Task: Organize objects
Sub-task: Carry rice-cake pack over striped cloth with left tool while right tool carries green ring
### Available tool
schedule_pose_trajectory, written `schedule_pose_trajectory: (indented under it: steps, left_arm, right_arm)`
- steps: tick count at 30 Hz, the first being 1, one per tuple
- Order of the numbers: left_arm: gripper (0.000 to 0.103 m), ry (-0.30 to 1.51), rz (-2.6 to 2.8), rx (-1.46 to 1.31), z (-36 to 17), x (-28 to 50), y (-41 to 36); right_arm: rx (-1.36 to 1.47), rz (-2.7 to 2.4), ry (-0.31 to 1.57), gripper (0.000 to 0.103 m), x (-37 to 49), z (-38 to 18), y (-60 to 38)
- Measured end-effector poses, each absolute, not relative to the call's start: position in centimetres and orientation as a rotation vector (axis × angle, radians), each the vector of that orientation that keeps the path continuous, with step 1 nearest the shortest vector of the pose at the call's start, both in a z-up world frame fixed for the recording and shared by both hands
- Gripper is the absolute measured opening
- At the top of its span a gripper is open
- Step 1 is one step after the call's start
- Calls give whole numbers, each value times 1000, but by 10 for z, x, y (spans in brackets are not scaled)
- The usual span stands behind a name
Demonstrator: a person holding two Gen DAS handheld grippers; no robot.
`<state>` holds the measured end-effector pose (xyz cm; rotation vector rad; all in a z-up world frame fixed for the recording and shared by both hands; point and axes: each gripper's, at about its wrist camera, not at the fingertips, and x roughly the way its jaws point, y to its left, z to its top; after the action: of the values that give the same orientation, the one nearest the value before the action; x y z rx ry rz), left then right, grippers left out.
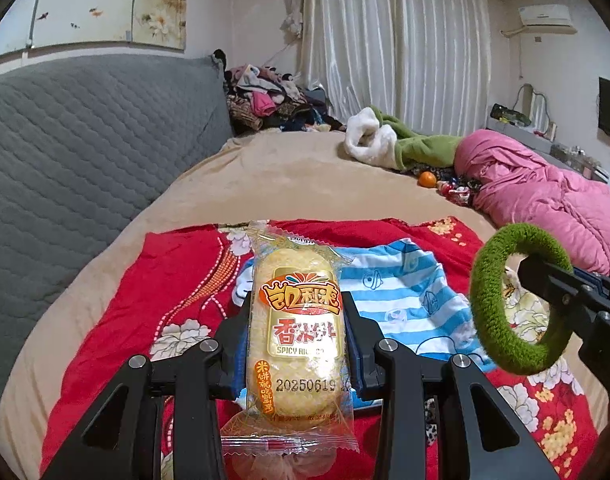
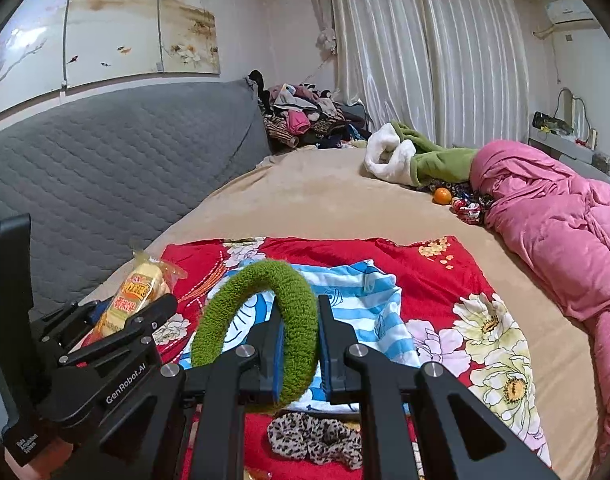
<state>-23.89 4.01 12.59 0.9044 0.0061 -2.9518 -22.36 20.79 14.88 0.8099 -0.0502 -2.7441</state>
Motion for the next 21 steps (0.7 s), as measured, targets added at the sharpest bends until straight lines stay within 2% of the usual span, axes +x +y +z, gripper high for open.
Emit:
schedule_pose_trajectory:
  steps: [21]
  left_arm:
    - [39, -21, -2902, 971, 91, -306, 48]
  right_arm:
    - [904, -2740, -39, 14, -289, 105, 211]
